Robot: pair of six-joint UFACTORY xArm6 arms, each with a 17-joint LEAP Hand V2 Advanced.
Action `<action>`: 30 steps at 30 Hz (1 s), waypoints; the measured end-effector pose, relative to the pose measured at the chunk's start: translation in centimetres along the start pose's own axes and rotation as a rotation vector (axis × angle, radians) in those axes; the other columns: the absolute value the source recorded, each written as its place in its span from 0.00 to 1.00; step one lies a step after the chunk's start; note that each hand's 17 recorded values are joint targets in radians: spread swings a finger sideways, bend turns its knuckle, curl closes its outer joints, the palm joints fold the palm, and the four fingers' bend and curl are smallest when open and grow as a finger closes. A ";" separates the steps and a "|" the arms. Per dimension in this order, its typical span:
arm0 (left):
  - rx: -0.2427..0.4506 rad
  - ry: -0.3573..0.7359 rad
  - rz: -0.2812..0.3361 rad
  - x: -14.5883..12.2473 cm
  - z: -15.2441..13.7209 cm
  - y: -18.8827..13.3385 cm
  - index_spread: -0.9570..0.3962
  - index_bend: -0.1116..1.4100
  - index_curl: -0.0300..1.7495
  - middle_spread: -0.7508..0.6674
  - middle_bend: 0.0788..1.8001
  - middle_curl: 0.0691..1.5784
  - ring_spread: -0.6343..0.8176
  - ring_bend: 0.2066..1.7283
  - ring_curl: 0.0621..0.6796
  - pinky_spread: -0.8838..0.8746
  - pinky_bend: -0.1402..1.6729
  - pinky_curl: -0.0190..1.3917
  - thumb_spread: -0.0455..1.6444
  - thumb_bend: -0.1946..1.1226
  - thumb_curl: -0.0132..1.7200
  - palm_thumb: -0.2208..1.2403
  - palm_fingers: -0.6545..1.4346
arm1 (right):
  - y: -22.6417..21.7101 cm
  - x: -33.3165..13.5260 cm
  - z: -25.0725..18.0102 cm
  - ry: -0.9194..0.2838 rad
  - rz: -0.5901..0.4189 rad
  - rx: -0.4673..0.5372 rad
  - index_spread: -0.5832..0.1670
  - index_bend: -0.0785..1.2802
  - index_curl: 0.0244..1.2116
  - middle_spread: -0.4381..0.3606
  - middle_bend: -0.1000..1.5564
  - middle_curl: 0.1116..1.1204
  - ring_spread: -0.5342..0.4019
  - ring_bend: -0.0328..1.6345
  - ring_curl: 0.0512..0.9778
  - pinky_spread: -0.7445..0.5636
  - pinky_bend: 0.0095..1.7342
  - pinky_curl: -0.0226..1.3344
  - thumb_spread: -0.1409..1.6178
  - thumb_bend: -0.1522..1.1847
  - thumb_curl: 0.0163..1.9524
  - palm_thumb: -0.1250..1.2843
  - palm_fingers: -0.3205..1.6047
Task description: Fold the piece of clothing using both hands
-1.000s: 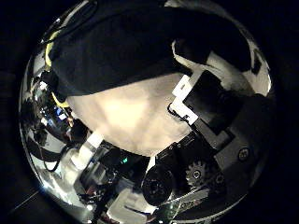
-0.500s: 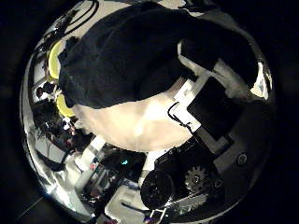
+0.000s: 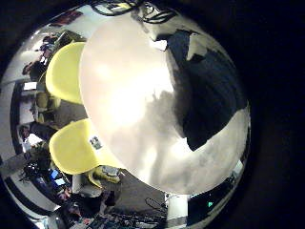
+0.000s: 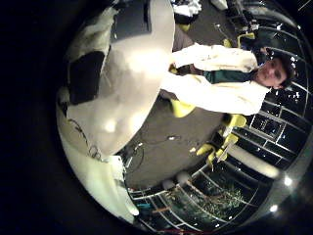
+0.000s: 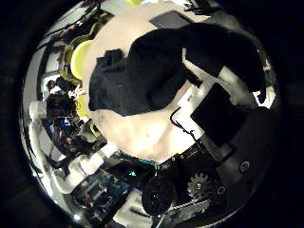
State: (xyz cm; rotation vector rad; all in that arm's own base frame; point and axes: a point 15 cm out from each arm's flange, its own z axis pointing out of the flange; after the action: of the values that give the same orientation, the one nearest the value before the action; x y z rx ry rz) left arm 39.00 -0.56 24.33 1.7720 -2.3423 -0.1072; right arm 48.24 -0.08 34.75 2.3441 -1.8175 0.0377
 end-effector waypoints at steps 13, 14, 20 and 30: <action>0.079 0.027 -0.162 -5.8 -2.3 7.1 0.61 0.23 0.27 0.55 0.06 0.19 0.46 0.27 0.25 0.59 0.23 0.24 0.71 0.13 0.19 0.41 0.48 | -5.5 -25.3 -0.4 0.076 -0.425 0.082 0.33 0.89 0.83 0.33 0.88 0.81 0.27 0.87 0.89 0.39 0.68 0.94 0.75 0.11 0.36 0.84 0.58; 0.072 0.032 -0.176 -6.2 -1.9 7.8 0.60 0.23 0.27 0.54 0.06 0.19 0.46 0.27 0.25 0.59 0.23 0.24 0.71 0.14 0.19 0.41 0.48 | -6.3 -27.5 1.1 0.080 -0.461 0.085 0.33 0.89 0.83 0.33 0.89 0.81 0.27 0.87 0.90 0.39 0.67 0.94 0.75 0.11 0.36 0.84 0.58; 0.059 0.041 -0.198 -6.1 -0.2 10.4 0.59 0.24 0.28 0.54 0.06 0.19 0.46 0.26 0.24 0.59 0.22 0.24 0.71 0.13 0.20 0.43 0.49 | -9.4 -32.7 4.9 0.066 -0.533 0.146 0.31 0.72 0.79 0.33 0.83 0.76 0.28 0.87 0.86 0.36 0.67 0.89 0.76 0.08 0.33 0.70 0.53; 0.071 0.027 -0.197 -5.1 -0.2 11.6 0.59 0.23 0.29 0.54 0.06 0.19 0.47 0.26 0.24 0.59 0.22 0.24 0.71 0.13 0.20 0.45 0.49 | -10.5 -29.2 -2.3 -0.062 -0.521 0.346 0.15 0.16 0.41 0.31 0.31 0.39 0.42 0.60 0.57 0.46 0.57 0.71 0.76 0.11 0.29 0.68 0.06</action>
State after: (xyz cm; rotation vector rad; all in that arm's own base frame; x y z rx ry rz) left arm 29.42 7.56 25.98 2.0219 -2.1730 -0.0296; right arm 51.09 30.73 32.07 3.0202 -1.2441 0.2281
